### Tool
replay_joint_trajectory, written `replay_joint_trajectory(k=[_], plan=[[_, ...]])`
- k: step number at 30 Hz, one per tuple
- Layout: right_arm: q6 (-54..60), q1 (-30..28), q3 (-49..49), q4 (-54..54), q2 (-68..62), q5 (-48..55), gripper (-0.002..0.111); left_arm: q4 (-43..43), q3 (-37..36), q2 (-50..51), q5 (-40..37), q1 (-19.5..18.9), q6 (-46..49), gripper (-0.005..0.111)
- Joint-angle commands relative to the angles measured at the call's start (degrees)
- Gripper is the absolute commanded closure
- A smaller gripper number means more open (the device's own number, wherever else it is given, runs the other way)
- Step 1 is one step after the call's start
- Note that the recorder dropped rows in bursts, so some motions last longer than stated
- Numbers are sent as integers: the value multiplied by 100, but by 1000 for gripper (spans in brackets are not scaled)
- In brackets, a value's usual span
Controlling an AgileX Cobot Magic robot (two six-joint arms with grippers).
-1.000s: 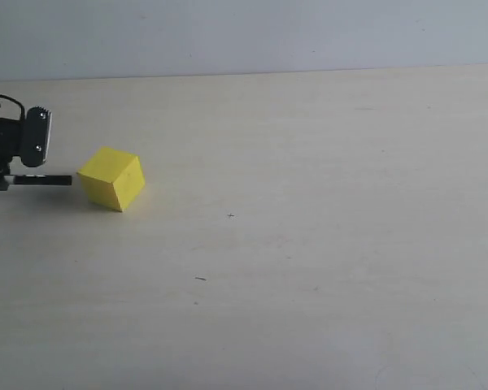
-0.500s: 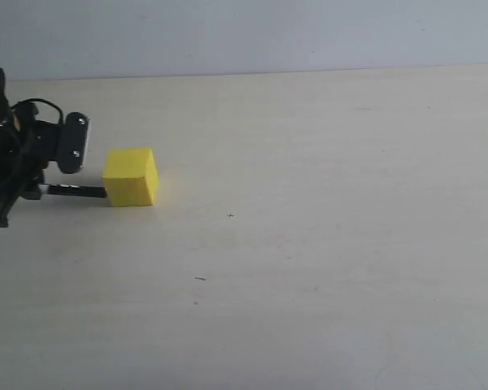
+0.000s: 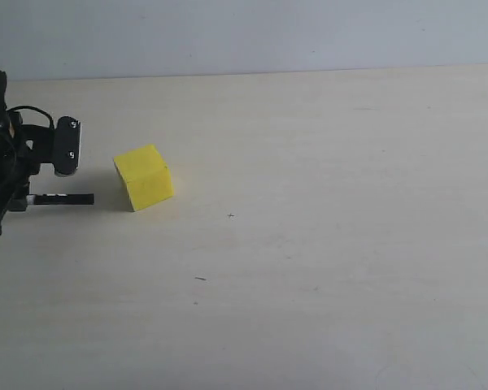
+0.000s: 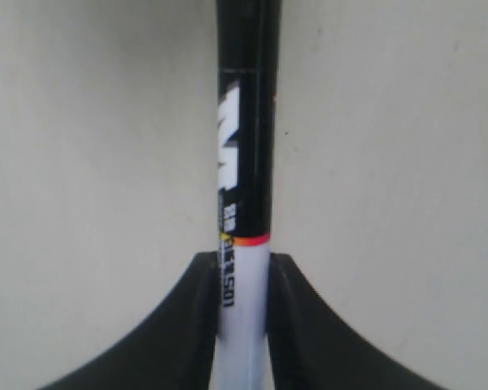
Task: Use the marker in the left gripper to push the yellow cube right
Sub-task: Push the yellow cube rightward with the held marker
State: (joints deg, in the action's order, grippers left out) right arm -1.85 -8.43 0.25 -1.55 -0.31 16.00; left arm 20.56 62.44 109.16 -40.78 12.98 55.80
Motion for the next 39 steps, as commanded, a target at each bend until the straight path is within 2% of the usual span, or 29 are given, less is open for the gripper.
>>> replay_joint_trajectory(k=[1,3,5,9,13,15,18,21,31,39], plan=[[12,-37,-25,-6,31,-71,108,-42,23,-50,872,351,-613,107],[12,-37,-25,-6,31,-71,108,-52,46,-50,1163,636,-722,107],[22,-37,-25,-6,31,-71,108,-13,171,-50,877,705,-817,107],[11,-37,-25,-6,31,-71,108,295,237,-50,324,523,-1091,107],[11,-37,-25,-6,31,-71,108,285,237,-50,308,449,-1123,107],[11,-37,-25,-6,31,-71,108,285,237,-38,439,553,-1123,107],[11,-37,-25,-6,31,-71,108,266,237,146,903,931,-1172,107],[11,-37,-25,-6,31,-71,108,266,438,344,1029,1250,-1597,107],[8,-37,-25,-6,31,-71,108,294,490,354,773,1214,-1597,107],[19,-27,-25,-6,31,-71,108,283,490,354,702,1214,-2425,107]])
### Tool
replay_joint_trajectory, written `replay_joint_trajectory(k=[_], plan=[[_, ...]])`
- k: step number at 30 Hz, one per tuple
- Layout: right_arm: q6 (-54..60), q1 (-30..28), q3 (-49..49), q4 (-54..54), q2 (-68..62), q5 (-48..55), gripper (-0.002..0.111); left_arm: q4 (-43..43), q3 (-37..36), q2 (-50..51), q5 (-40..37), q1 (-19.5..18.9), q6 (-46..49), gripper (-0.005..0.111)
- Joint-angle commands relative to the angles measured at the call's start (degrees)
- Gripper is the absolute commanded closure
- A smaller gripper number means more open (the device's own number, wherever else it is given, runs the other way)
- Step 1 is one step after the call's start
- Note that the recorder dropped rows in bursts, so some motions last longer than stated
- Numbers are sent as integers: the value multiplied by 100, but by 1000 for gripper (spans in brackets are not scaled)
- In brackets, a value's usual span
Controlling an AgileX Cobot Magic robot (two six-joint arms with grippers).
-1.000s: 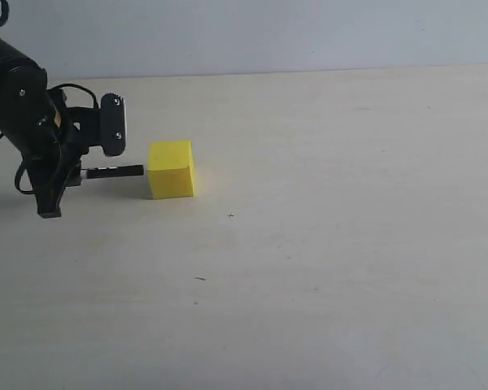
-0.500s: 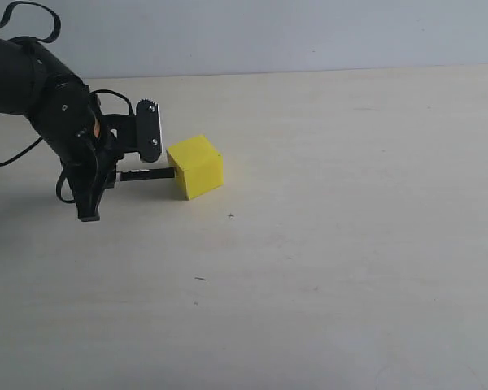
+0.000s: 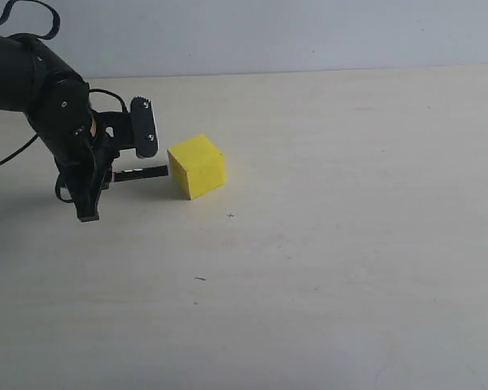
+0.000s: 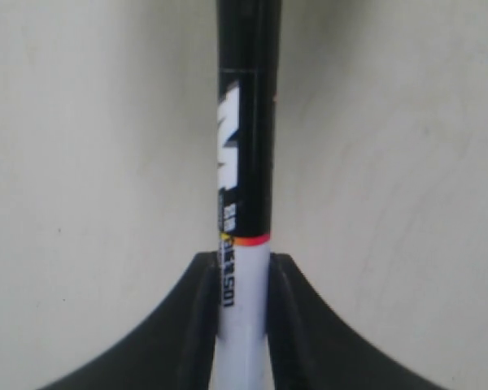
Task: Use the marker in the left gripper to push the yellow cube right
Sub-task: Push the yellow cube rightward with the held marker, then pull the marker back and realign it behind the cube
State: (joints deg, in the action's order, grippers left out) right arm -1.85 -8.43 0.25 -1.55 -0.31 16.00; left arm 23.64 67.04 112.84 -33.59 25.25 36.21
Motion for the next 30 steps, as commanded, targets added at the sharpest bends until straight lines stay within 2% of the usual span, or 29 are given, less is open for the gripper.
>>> replay_joint_trajectory(k=[1,6,13,20,22,26,30], plan=[[19,-27,-25,-6,31,-71,108,-25,30,-14,-60,-13,-606,107],[9,-27,-25,-6,31,-71,108,-25,30,-14,-425,-13,-932,107],[21,-27,-25,-6,31,-71,108,-90,196,37,-189,11,-1057,107],[8,-27,-25,-6,31,-71,108,-145,769,349,-384,342,-1115,107],[8,-27,-25,-6,31,-71,108,-60,824,373,-465,383,-1147,107],[22,-27,-25,-6,31,-71,108,690,839,361,-914,275,-1780,107],[22,-27,-25,-6,31,-71,108,769,839,361,-1287,152,-1806,107]])
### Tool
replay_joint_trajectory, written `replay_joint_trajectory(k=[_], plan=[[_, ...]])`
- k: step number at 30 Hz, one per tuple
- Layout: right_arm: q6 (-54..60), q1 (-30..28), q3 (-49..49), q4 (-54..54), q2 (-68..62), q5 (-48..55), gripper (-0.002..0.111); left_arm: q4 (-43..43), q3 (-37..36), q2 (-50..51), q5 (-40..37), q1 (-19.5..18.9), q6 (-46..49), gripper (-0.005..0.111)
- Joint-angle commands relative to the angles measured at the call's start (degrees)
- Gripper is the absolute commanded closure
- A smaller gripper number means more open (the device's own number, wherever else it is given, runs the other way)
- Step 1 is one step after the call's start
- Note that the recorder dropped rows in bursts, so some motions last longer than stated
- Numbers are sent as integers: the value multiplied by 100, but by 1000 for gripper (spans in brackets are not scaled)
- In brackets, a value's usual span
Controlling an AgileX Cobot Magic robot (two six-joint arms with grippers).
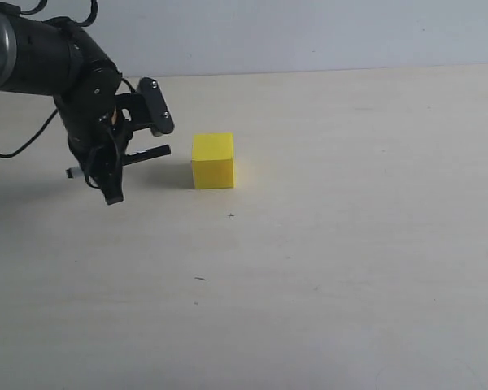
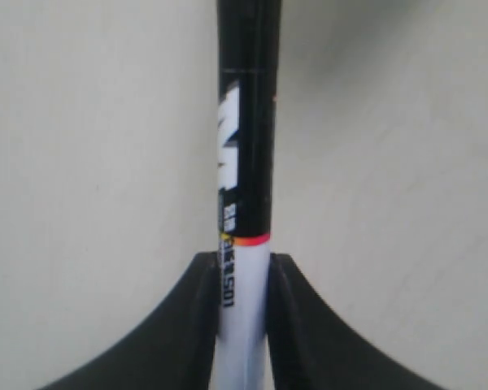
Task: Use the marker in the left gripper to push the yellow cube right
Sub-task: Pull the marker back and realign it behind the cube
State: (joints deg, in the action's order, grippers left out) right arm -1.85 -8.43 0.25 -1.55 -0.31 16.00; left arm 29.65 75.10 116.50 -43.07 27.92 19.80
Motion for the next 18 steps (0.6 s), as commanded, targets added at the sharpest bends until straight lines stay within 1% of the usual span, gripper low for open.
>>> replay_joint_trajectory(k=[1,10,18], plan=[[22,-27,-25,-6,31,-71,108,167,33,-5,-353,-137,-165,107],[22,-27,-25,-6,31,-71,108,167,33,15,-10,-27,96,107],[7,-27,-25,-6,31,-71,108,167,33,15,456,237,266,107]])
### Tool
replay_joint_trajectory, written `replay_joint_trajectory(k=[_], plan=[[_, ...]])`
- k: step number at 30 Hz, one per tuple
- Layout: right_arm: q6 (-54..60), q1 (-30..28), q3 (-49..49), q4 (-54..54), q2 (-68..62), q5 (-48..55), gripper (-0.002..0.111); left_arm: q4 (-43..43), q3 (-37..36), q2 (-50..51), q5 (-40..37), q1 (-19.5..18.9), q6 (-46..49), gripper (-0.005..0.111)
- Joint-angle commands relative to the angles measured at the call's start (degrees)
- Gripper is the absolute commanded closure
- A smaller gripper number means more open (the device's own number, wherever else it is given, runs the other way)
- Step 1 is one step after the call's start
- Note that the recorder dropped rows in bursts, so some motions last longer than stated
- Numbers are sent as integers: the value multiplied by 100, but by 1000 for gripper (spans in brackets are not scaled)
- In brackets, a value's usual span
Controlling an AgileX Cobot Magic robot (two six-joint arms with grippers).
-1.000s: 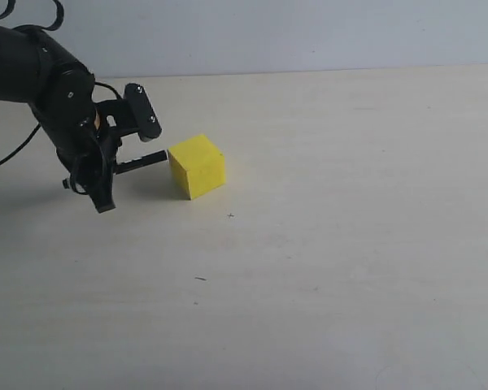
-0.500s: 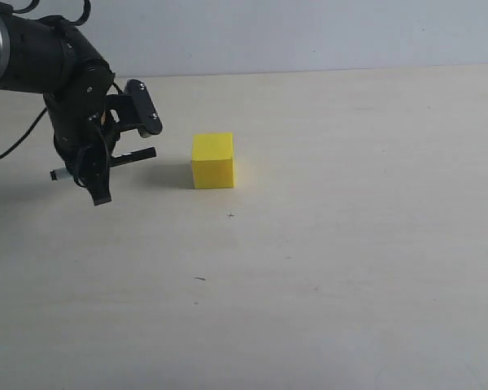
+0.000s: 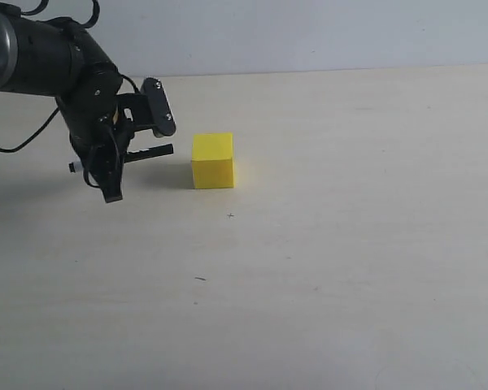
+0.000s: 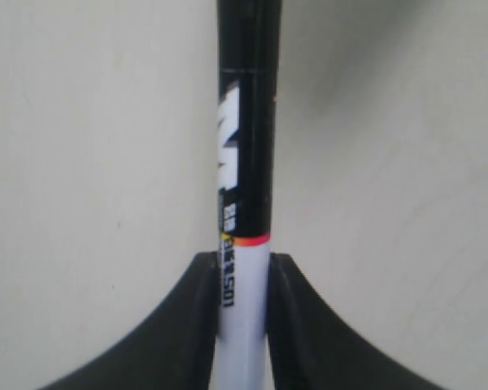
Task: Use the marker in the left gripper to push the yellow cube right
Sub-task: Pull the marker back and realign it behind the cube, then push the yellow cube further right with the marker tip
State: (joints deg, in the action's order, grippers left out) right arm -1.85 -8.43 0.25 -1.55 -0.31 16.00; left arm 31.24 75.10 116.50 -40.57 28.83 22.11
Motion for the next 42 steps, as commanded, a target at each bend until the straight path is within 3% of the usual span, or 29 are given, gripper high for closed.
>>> replay_joint_trajectory(k=[1,11,16,26,31,35,38,39,42], plan=[[7,-27,-25,-6,31,-71,108,8,33,15,206,144,35,107],[22,-27,-25,-6,31,-71,108,436,33,-29,-507,-220,18,107],[9,-27,-25,-6,31,-71,108,461,-23,-52,-493,-435,410,107],[20,-27,-25,-6,31,-71,108,584,-562,-52,1092,-677,638,107],[20,-27,-25,-6,31,-71,108,597,-575,-29,1239,-764,756,107],[20,-27,-25,-6,31,-71,108,597,-575,20,1304,-551,915,107],[20,-27,-25,-6,31,-71,108,586,-575,55,1511,-214,903,107],[20,-27,-25,-6,31,-71,108,556,-575,74,1622,79,859,107],[9,-27,-25,-6,31,-71,108,568,-575,96,1750,254,576,107]])
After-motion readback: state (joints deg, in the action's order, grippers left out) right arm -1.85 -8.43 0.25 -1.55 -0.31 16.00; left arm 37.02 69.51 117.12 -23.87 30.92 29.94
